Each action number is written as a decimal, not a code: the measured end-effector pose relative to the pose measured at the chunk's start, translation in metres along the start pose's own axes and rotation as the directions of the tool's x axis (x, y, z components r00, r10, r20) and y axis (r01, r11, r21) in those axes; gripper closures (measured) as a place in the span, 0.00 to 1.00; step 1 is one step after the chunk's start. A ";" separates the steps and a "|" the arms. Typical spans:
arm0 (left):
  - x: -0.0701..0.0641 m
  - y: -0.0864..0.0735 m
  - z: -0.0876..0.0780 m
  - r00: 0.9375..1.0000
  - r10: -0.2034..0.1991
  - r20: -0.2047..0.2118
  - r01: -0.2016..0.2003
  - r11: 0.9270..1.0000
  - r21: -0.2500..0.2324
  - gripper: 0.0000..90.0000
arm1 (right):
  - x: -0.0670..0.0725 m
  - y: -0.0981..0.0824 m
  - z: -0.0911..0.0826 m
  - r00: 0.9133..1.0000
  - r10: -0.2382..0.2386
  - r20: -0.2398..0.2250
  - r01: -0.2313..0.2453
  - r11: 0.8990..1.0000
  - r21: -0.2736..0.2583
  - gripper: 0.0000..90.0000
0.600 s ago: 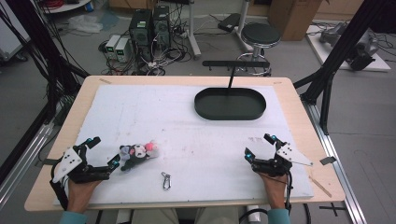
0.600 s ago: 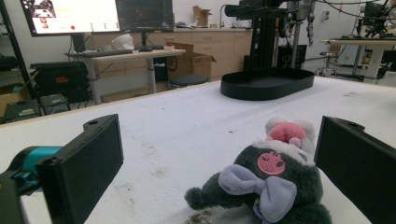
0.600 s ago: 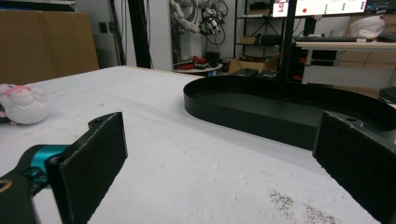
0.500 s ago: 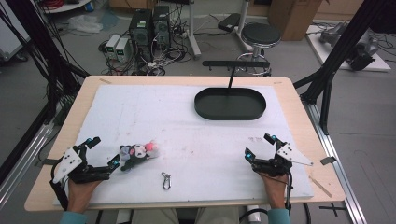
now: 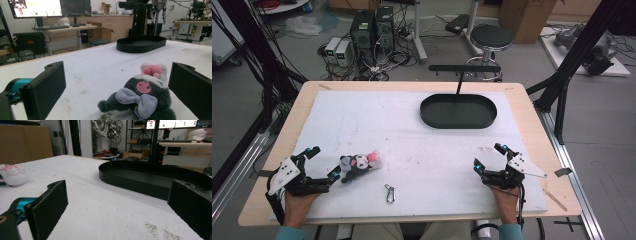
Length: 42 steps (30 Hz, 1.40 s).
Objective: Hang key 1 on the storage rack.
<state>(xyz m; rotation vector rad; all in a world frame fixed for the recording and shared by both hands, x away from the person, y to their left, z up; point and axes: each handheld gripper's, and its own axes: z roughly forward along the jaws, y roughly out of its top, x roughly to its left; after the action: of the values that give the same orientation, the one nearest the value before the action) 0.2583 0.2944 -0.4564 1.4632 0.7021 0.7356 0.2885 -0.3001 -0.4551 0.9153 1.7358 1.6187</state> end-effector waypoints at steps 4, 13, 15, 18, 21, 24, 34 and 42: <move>0.000 0.001 0.001 1.000 0.008 0.006 -0.008 1.000 0.011 0.02 | 0.000 0.000 0.000 1.000 -0.003 -0.003 0.003 1.000 0.000 0.03; 0.002 0.022 0.008 0.993 0.043 0.111 -0.054 0.994 0.099 0.02 | 0.001 0.000 0.000 1.000 -0.009 -0.003 0.009 1.000 0.000 0.03; 0.003 0.029 0.010 0.990 0.046 0.132 -0.063 0.990 0.126 0.02 | 0.001 0.000 0.000 1.000 -0.009 -0.003 0.009 1.000 0.000 0.03; 0.007 0.040 0.015 0.986 0.065 0.154 -0.092 0.980 0.176 0.02 | 0.000 0.000 0.000 1.000 0.000 -0.006 0.000 1.000 0.003 0.03; 0.011 0.050 0.022 0.981 0.056 0.188 -0.099 0.969 0.228 0.02 | 0.000 0.000 0.000 1.000 0.000 -0.006 0.000 1.000 0.001 0.03; 0.014 0.061 0.033 0.966 0.040 0.254 -0.114 0.952 0.285 0.02 | 0.000 0.000 0.000 1.000 -0.006 -0.005 0.006 1.000 0.003 0.03; 0.014 0.075 0.056 0.936 0.034 0.351 -0.181 0.900 0.395 0.02 | 0.001 0.000 0.000 1.000 -0.003 -0.007 0.003 1.000 0.005 0.03; 0.013 0.070 0.075 0.906 0.004 0.424 -0.237 0.834 0.498 0.02 | 0.001 0.000 0.000 1.000 -0.002 -0.006 0.002 1.000 0.006 0.03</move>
<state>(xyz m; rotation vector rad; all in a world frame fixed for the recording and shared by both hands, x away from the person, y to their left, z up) 0.3249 0.2576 -0.3867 2.1250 0.5066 0.3016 0.2880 -0.2993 -0.4550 0.9123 1.7455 1.6170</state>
